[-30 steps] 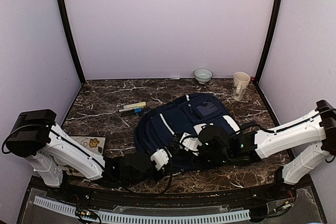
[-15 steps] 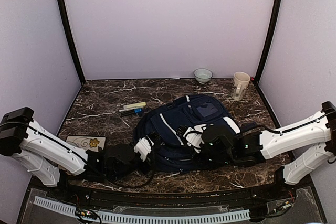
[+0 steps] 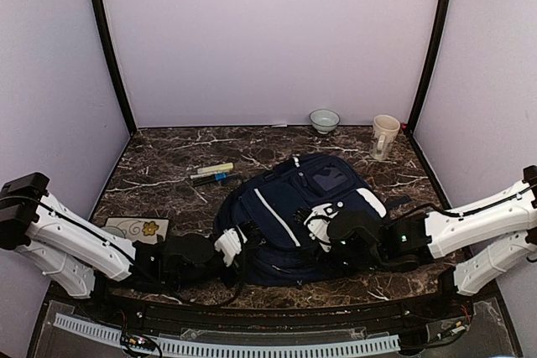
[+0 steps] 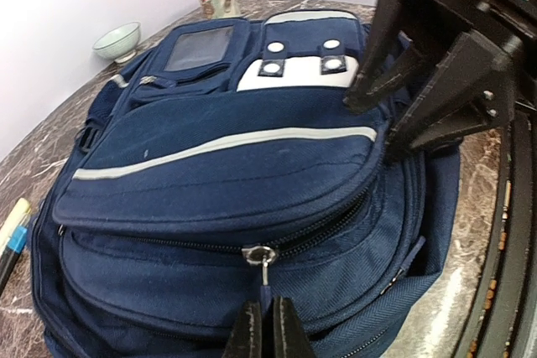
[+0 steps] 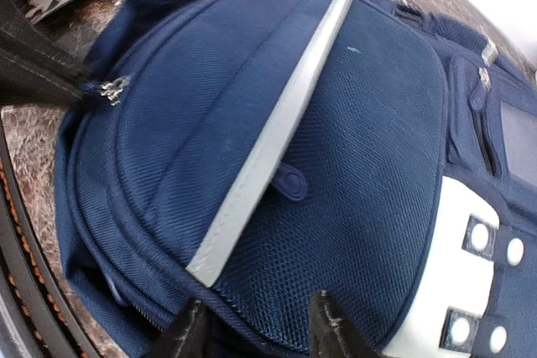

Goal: Pack the student bag
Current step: Unzip the second largest pocket of the student bag, then hold the second largest pocket of the student bag.

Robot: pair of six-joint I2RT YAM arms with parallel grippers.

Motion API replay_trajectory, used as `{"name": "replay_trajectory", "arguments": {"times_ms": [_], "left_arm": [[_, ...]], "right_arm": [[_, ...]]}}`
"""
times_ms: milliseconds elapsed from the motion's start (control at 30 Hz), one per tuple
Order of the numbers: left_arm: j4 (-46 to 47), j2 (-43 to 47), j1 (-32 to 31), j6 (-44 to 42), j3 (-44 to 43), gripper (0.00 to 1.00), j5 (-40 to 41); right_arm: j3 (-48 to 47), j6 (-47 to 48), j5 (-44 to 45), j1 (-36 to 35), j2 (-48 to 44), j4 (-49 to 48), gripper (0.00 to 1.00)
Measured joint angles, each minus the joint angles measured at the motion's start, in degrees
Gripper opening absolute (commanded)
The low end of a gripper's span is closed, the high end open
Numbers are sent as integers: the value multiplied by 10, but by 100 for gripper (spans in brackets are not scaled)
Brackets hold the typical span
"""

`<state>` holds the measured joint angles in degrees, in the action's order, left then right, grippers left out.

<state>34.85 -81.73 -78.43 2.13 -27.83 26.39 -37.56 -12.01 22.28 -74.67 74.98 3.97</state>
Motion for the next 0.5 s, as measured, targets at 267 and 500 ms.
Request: {"name": "replay_trajectory", "arguments": {"times_ms": [267,500], "left_arm": [[-5,-61,-48,7,-71,0,-15],[14,-130,-55,19,-113,0,-38]], "right_arm": [[-3,-38,17,-33,-98,113,83],[-10,-51,-7,-81,-149,141,87]]}}
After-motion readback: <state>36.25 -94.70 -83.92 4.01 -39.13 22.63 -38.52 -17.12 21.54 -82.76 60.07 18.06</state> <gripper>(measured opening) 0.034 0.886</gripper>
